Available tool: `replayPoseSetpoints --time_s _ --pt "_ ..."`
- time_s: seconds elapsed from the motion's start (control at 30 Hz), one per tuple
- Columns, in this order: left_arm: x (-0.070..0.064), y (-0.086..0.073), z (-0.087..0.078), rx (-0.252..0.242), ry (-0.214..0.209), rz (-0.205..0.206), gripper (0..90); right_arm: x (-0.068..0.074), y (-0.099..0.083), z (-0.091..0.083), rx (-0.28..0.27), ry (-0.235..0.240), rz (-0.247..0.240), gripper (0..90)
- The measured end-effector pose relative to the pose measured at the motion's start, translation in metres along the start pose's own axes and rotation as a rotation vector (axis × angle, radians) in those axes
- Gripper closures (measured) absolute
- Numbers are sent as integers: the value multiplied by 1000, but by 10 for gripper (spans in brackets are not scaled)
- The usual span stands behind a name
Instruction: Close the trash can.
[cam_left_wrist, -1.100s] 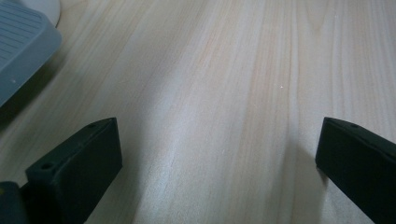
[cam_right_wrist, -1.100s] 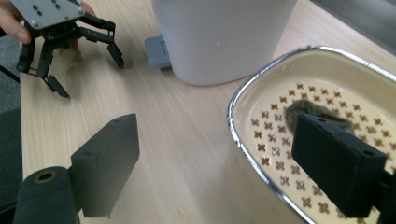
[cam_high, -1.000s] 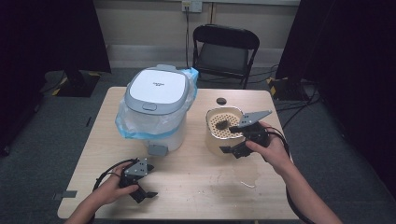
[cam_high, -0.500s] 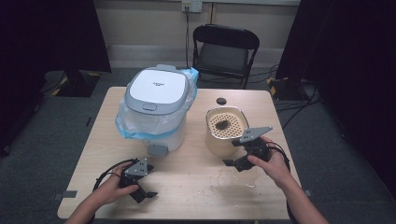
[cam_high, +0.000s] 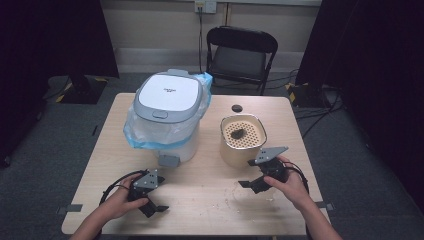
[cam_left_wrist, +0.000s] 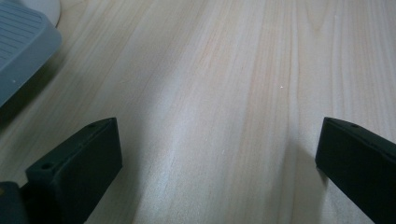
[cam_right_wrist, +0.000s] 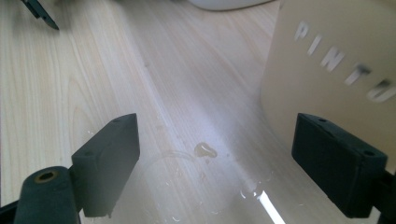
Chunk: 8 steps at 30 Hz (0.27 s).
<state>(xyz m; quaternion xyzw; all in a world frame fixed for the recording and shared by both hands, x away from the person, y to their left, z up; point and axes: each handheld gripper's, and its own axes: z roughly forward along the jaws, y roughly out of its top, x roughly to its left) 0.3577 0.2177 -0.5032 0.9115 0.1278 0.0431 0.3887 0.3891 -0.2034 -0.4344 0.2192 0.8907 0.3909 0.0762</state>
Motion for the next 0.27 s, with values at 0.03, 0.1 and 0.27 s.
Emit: replayPoseSetpoints --time_s 0.03,0.1,0.27 --pt "0 0 0 -1 5 1 0 1 -2 1 5 2 0 146" --pt "0 0 0 -1 5 1 0 1 -6 4 9 2 -2 146" --pt "0 0 0 0 5 1 0 5 -13 11 17 18 -3 146"
